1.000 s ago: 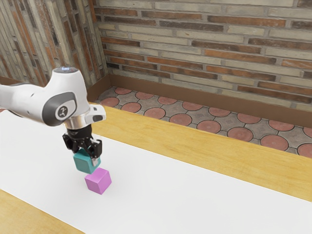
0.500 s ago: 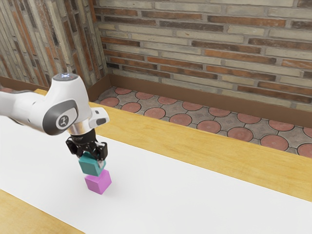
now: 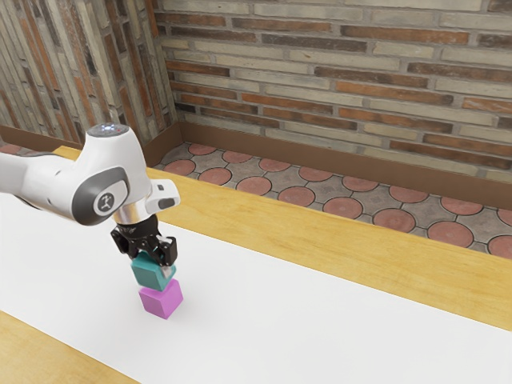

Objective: Pick up the blue block with one arm, and put the blue block on the pink block with one arm

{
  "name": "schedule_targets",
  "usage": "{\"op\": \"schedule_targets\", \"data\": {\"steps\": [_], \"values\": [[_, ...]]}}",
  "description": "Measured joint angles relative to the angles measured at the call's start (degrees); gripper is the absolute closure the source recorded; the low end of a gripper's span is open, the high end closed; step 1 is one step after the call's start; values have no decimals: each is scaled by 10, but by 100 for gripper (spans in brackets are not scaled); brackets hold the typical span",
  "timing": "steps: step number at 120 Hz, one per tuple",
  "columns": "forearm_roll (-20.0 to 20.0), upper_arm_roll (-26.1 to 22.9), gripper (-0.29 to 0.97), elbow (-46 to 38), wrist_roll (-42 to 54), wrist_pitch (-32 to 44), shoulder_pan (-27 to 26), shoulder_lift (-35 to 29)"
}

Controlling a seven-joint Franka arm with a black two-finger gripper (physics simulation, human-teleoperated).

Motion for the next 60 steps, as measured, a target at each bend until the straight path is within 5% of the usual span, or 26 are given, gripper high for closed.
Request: {"op": "schedule_targets", "data": {"steps": [60], "values": [[-8,3,30,-14,39,13,0,2]]}}
